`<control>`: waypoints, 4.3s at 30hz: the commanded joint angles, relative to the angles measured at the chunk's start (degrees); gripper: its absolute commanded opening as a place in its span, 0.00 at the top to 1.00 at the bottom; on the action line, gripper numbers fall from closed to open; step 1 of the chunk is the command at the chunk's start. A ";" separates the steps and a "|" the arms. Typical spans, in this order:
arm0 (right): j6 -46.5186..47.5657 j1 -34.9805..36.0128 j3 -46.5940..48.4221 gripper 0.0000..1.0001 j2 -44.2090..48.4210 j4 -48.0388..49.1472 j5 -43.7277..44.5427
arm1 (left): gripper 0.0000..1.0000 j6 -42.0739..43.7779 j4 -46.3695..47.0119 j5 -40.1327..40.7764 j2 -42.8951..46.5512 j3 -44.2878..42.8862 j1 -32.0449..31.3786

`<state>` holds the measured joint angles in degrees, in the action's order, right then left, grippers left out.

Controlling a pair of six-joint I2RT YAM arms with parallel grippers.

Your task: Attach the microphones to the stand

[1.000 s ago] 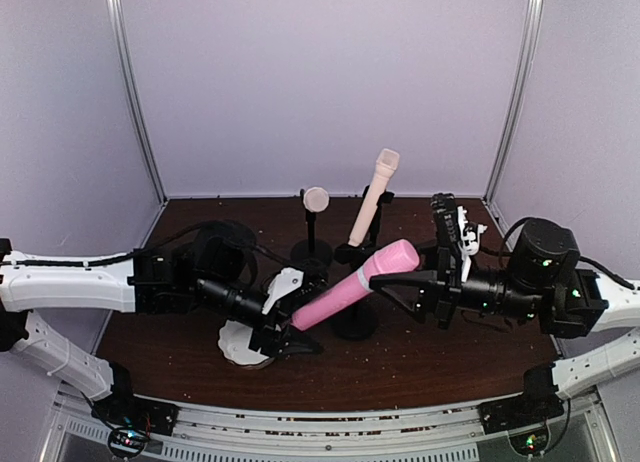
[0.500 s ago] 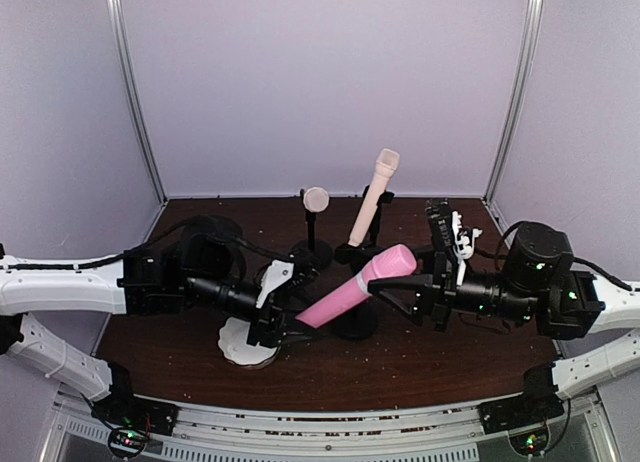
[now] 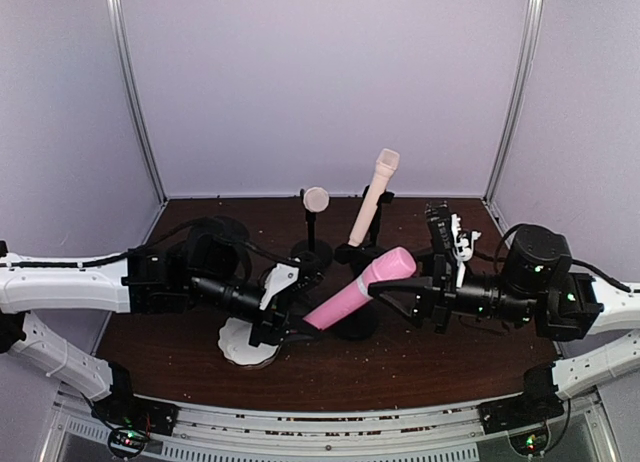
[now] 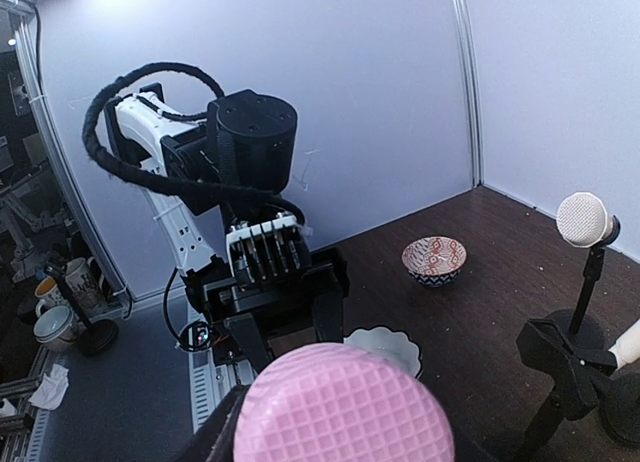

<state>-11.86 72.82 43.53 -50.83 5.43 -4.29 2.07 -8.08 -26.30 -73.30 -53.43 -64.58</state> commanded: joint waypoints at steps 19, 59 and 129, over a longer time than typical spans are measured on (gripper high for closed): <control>2.39 -20.56 0.09 0.27 -5.18 -12.75 -1.00 | 1.00 -5.81 2.78 0.01 -1.67 -10.73 12.45; 5.35 -12.16 17.40 0.41 -23.06 -22.11 -0.12 | 1.00 -10.13 5.47 14.79 5.40 -3.00 15.44; 12.82 -17.69 11.64 0.44 -18.79 -22.08 -4.06 | 1.00 -5.27 1.48 5.47 3.12 -5.27 15.56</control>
<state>1.56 55.46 56.10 -71.61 -18.98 -9.04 -3.97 -8.67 -19.79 -69.84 -56.69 -49.43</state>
